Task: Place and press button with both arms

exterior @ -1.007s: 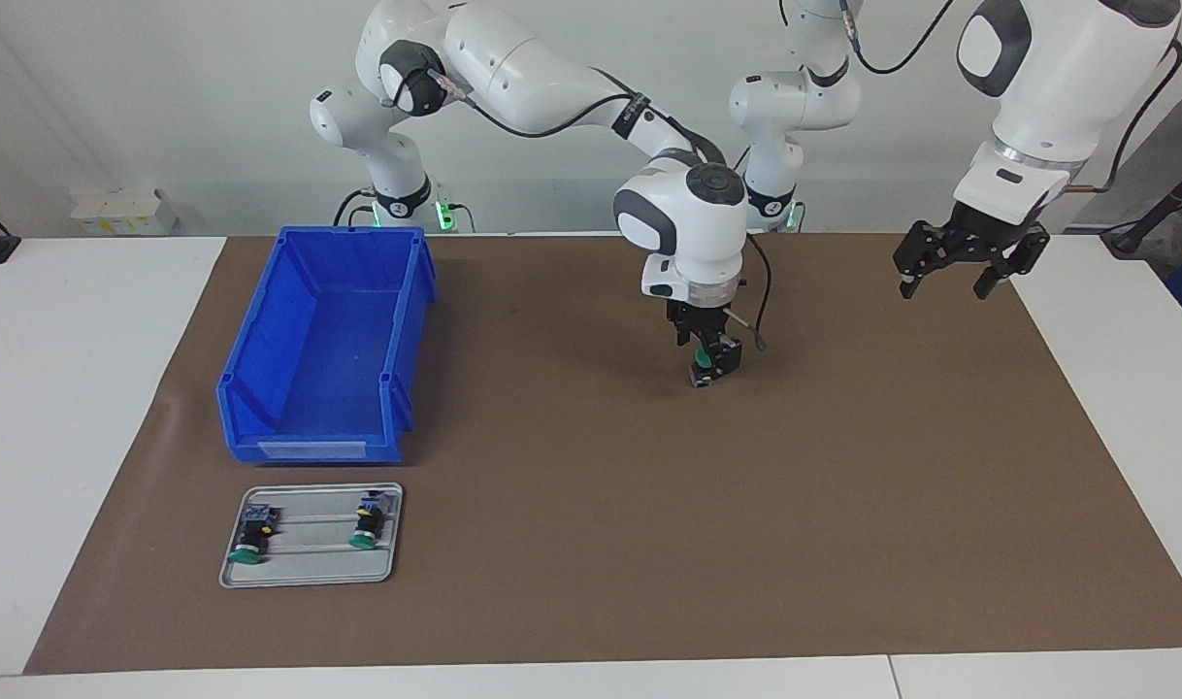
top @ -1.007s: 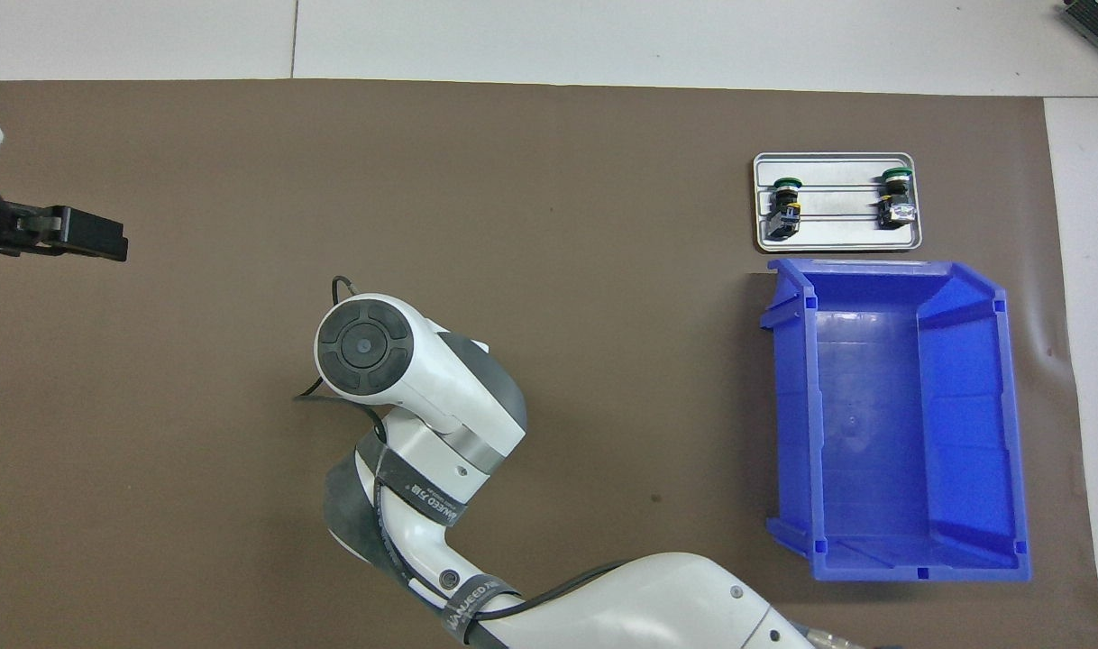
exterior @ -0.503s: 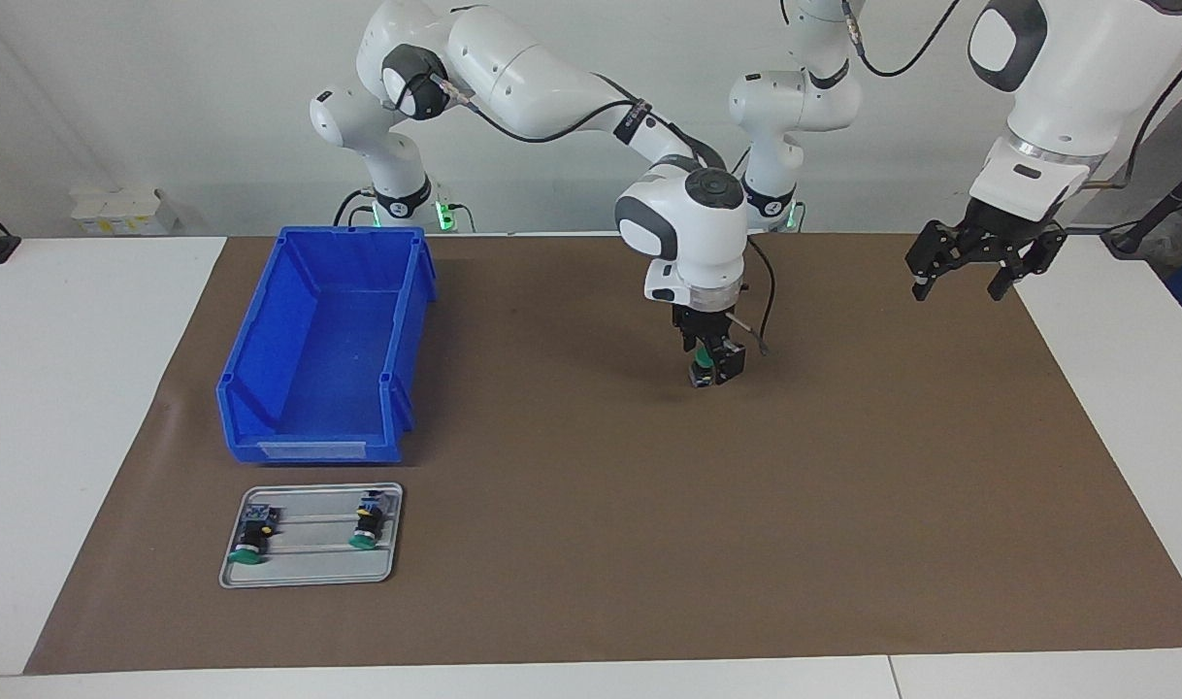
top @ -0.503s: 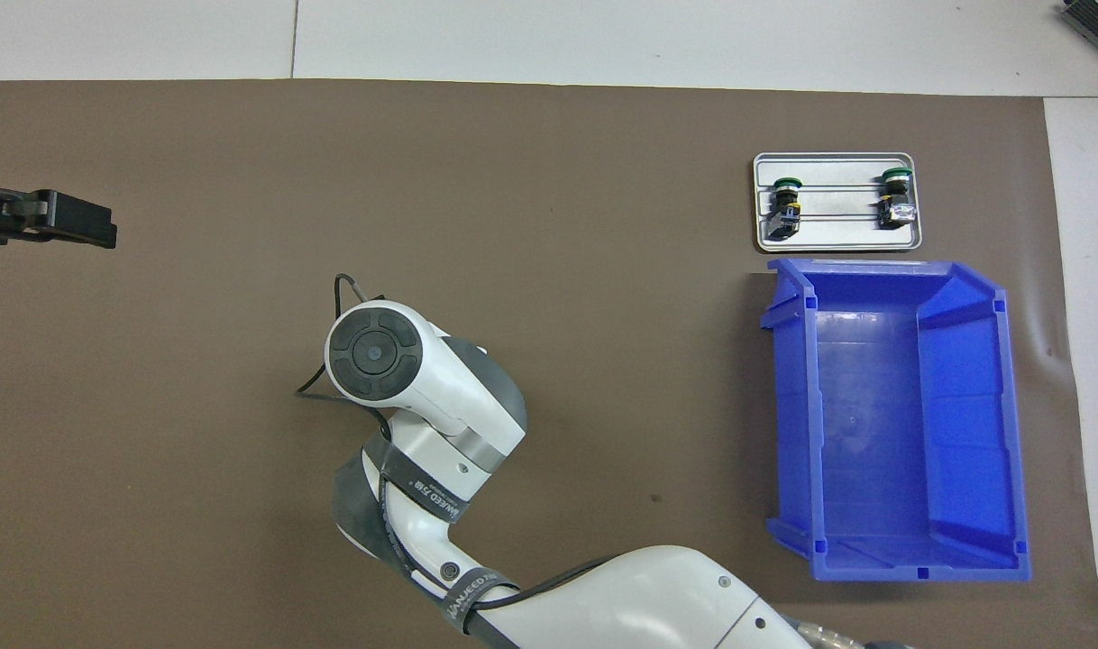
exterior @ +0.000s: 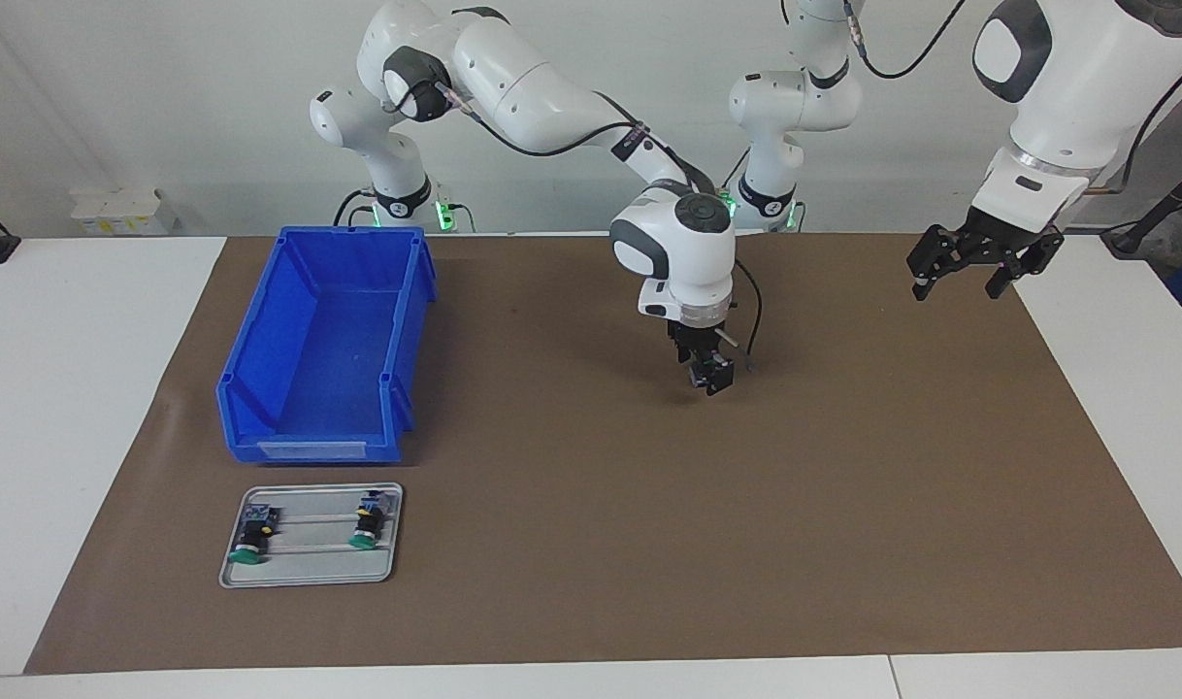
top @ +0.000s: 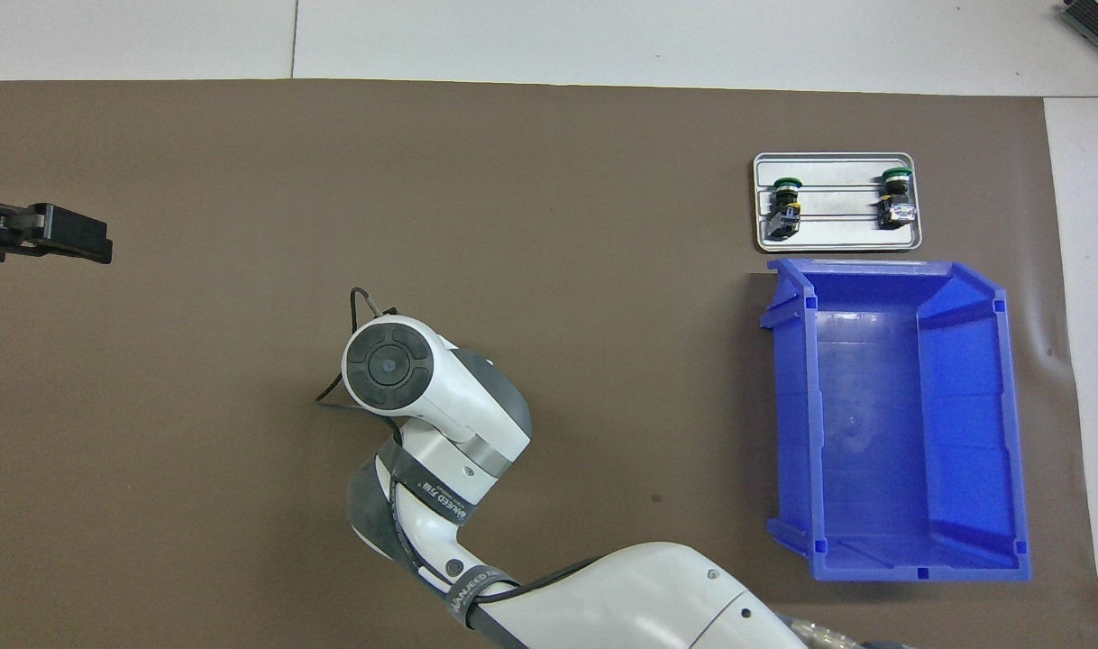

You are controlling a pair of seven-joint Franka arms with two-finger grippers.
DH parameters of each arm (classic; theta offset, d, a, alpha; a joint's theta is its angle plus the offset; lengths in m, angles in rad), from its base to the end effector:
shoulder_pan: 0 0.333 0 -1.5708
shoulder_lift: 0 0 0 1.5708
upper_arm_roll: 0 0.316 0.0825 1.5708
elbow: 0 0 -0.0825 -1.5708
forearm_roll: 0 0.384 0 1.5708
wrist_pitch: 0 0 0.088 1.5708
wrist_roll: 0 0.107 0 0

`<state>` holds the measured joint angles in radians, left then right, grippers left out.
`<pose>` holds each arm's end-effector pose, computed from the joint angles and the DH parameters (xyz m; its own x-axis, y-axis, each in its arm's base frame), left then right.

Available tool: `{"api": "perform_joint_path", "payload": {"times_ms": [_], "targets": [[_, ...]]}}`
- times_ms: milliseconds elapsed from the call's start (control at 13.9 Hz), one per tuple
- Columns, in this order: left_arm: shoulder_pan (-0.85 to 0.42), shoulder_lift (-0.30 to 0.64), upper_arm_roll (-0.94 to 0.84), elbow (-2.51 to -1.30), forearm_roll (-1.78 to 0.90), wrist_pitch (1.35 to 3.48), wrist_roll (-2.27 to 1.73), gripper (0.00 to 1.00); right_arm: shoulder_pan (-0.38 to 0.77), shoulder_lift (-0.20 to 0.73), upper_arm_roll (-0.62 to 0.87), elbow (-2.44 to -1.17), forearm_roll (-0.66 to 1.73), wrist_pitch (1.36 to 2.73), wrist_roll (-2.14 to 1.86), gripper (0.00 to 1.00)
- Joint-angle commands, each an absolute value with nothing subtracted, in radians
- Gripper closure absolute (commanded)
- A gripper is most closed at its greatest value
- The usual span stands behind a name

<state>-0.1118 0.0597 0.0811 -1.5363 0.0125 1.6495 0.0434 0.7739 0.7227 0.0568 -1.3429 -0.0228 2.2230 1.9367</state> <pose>0.5804 -0.0180 0.6143 0.9958 -0.0754 0.0529 -0.0744 -0.9970 -0.0196 0.5148 0.5478 0.3144 0.4474 -0.8914 -0.0728 -0.8894 -0.4349 -0.1411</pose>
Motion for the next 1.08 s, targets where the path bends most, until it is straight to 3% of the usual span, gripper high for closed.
{"api": "perform_joint_path", "payload": {"times_ms": [0,575,791,935,1007], "targets": [[-0.114,0.029,0.084,-1.569,0.025,1.641,0.038,0.00,0.776,0.684,0.066,-1.399,-0.014,2.243,1.970,0.12],[-0.114,0.029,0.084,-1.569,0.026,1.641,0.038,0.00,0.781,0.678,0.084,-1.411,-0.006,2.247,2.008,0.16],[-0.114,0.029,0.084,-1.569,0.025,1.641,0.038,0.00,0.779,0.678,0.084,-1.411,-0.006,2.247,2.008,0.33],[-0.114,0.029,0.084,-1.569,0.026,1.641,0.038,0.00,0.779,0.680,0.084,-1.410,-0.006,2.249,2.009,0.53],[-0.114,0.029,0.084,-1.569,0.026,1.641,0.038,0.00,0.778,0.680,0.084,-1.408,-0.006,2.249,2.010,0.72]]}}
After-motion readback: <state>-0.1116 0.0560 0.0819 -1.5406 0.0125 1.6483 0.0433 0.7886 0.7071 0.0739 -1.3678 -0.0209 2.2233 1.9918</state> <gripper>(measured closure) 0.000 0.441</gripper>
